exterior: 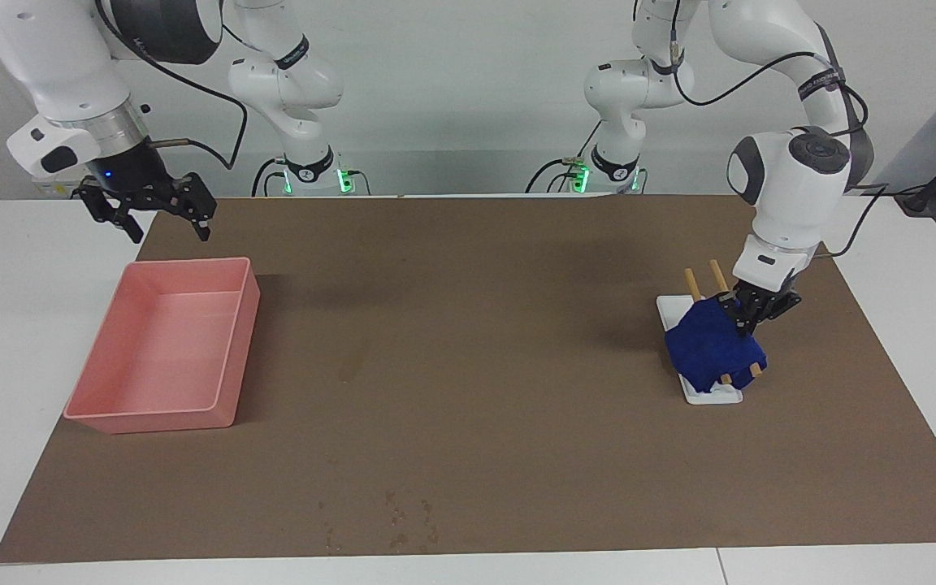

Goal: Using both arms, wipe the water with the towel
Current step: 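Lift the towel with the left gripper while the right gripper approaches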

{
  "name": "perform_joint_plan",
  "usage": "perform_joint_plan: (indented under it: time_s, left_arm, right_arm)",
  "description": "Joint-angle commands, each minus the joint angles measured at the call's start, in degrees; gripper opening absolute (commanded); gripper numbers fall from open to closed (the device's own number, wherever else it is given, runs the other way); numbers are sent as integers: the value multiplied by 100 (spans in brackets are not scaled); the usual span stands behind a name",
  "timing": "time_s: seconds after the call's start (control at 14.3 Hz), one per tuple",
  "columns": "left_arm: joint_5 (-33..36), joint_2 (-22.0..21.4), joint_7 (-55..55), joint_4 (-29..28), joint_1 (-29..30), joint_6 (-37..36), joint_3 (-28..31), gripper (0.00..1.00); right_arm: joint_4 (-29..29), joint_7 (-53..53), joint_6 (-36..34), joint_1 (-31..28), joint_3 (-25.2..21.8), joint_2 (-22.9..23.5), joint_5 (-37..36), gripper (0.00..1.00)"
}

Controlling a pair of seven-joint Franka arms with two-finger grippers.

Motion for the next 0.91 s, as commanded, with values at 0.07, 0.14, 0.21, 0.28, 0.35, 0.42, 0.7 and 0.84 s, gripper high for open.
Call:
perform_joint_plan:
  time_s: [0.07, 0.14, 0.21, 0.28, 0.35, 0.42, 0.7, 0.84]
  left_arm:
    - [-50, -50, -144, 240, 54, -472, -41, 0]
    - [-207, -32, -258, 547, 28, -902, -41, 0]
    - [-627, 55, -459, 854, 19, -1307, -41, 0]
    - [-1144, 56, -731, 1118, 36, -1632, -41, 0]
    - [-1619, 56, -1073, 1330, 54, -1914, -32, 0]
    - [-1920, 21, -1468, 1480, 54, -2100, -32, 0]
    - [-2808, -137, -4303, 1946, -121, -2374, -180, 0]
    - [-3134, -146, -5876, 2192, -122, -2295, -496, 0]
  right_arm:
    - [-53, -92, 8, -23, 3, -61, -17, 100]
    - [-53, -92, 8, -23, 3, -61, -17, 100]
    - [-53, -84, 8, -23, 3, -61, -17, 100]
    - [-53, -92, 8, -23, 12, -61, -17, 100]
    - [-53, -92, 8, -14, 12, -61, -17, 100]
    - [-53, -92, 8, -14, 12, -61, -17, 100]
    - [-53, -119, -9, -31, 12, -61, -17, 100]
    - [-61, -119, 26, -23, 12, -61, -17, 100]
